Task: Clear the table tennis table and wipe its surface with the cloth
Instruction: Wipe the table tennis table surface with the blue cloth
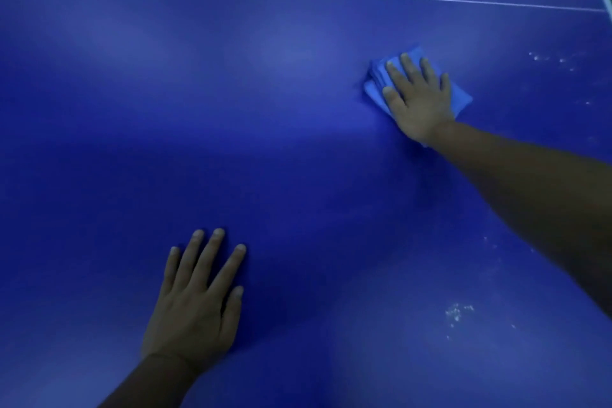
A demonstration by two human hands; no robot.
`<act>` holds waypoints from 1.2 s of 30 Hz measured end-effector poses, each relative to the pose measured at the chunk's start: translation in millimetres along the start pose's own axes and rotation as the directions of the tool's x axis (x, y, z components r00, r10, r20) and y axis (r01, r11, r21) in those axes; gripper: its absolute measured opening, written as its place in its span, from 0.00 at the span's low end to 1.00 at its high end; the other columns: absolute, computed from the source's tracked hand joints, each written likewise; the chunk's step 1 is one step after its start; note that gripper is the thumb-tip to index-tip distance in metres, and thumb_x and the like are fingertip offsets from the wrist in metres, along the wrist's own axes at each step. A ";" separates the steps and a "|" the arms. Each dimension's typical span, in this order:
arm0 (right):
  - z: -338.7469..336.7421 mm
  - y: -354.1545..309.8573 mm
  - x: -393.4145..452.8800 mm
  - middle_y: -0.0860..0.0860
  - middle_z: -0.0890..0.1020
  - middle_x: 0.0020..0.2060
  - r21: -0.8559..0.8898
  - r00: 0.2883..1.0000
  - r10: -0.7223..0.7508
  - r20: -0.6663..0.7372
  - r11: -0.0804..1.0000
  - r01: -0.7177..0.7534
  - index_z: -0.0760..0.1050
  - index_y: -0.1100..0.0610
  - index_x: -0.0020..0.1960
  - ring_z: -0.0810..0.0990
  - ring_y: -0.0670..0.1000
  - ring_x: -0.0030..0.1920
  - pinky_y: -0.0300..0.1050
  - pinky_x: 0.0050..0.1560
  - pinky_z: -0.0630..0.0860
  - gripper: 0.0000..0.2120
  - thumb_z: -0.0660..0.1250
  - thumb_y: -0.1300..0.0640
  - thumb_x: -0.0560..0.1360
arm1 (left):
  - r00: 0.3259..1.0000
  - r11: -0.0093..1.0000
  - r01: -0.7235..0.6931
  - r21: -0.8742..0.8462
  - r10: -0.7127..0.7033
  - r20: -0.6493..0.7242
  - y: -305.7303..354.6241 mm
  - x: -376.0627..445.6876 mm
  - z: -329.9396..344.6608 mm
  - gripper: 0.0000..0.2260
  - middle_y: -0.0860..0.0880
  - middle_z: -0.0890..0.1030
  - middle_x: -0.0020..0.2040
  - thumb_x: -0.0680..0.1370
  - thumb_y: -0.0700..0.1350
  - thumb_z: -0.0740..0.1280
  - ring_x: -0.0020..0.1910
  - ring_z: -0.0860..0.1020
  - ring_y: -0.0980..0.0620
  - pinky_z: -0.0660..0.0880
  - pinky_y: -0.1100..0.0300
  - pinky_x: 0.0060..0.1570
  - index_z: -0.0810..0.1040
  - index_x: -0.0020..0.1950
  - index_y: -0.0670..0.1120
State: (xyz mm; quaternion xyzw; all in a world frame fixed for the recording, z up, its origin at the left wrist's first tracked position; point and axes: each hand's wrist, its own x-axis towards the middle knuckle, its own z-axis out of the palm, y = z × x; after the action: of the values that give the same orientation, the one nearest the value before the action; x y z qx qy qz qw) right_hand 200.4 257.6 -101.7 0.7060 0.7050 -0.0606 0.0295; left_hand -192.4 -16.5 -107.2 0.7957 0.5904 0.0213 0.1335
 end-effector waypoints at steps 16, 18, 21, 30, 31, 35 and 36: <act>38.7 19.1 -253.2 0.48 0.59 0.79 0.057 0.987 0.143 -0.070 0.989 -0.139 0.56 0.44 0.79 0.53 0.57 0.79 0.67 0.74 0.51 0.28 0.42 0.37 0.82 | 1.000 1.000 0.007 0.001 -0.007 0.007 0.9 -2.1 2.2 0.27 0.41 0.62 0.78 0.80 0.56 0.51 0.79 0.54 0.40 0.46 0.41 0.76 0.67 0.77 0.47; 48.4 -1.7 -298.1 0.49 0.60 0.79 0.039 0.989 0.112 -0.102 0.993 -0.108 0.59 0.45 0.79 0.55 0.59 0.79 0.67 0.73 0.52 0.27 0.44 0.39 0.83 | 1.000 1.000 0.010 -0.004 -0.010 0.004 0.8 -2.6 3.0 0.27 0.42 0.60 0.79 0.80 0.56 0.50 0.80 0.52 0.41 0.44 0.42 0.77 0.65 0.78 0.48; 63.6 -20.6 -381.3 0.52 0.61 0.79 -0.011 0.989 -0.129 -0.070 0.992 0.128 0.61 0.47 0.78 0.56 0.62 0.79 0.68 0.73 0.54 0.25 0.46 0.41 0.84 | 1.000 1.000 -0.001 -0.004 0.001 -0.006 0.2 -3.0 3.4 0.27 0.43 0.59 0.80 0.81 0.57 0.49 0.80 0.50 0.42 0.44 0.42 0.77 0.62 0.79 0.50; 45.9 -36.2 -316.0 0.47 0.52 0.81 0.144 0.850 0.525 -0.027 0.844 -0.517 0.52 0.43 0.80 0.48 0.58 0.80 0.68 0.75 0.46 0.31 0.42 0.37 0.79 | 1.000 1.000 0.006 0.000 -0.006 -0.023 1.7 -5.7 3.1 0.28 0.44 0.56 0.80 0.81 0.58 0.45 0.80 0.47 0.43 0.43 0.42 0.77 0.60 0.80 0.52; 49.0 -58.5 -320.5 0.48 0.54 0.81 0.114 0.864 0.500 -0.062 0.863 -0.492 0.55 0.45 0.80 0.51 0.60 0.80 0.69 0.74 0.48 0.30 0.42 0.38 0.80 | 1.000 1.000 0.009 -0.001 -0.009 -0.023 1.8 -5.3 3.1 0.28 0.44 0.55 0.81 0.81 0.58 0.44 0.80 0.47 0.43 0.42 0.42 0.77 0.60 0.80 0.52; 70.2 -120.6 -419.9 0.50 0.59 0.79 0.035 0.999 -0.036 -0.004 0.999 0.036 0.61 0.46 0.79 0.54 0.61 0.79 0.68 0.75 0.51 0.26 0.44 0.40 0.84 | 1.000 1.000 0.023 -0.017 -0.023 -0.016 1.7 -5.2 3.2 0.28 0.45 0.54 0.81 0.81 0.58 0.44 0.80 0.45 0.44 0.41 0.43 0.77 0.59 0.80 0.53; 72.4 -113.2 -440.8 0.50 0.58 0.80 0.035 0.994 -0.101 0.031 0.994 0.100 0.60 0.45 0.79 0.53 0.61 0.79 0.67 0.75 0.50 0.26 0.44 0.40 0.84 | 0.999 0.999 0.027 -0.019 -0.027 -0.017 1.8 -5.3 3.2 0.28 0.45 0.54 0.81 0.81 0.58 0.44 0.80 0.45 0.44 0.41 0.43 0.77 0.59 0.80 0.53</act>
State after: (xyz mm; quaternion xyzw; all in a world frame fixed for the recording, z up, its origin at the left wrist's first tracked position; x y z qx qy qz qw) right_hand 84.8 -188.4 -112.4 0.6688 0.7381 -0.0854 0.0260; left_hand -191.7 -22.6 -109.2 0.7862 0.6020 0.0319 0.1361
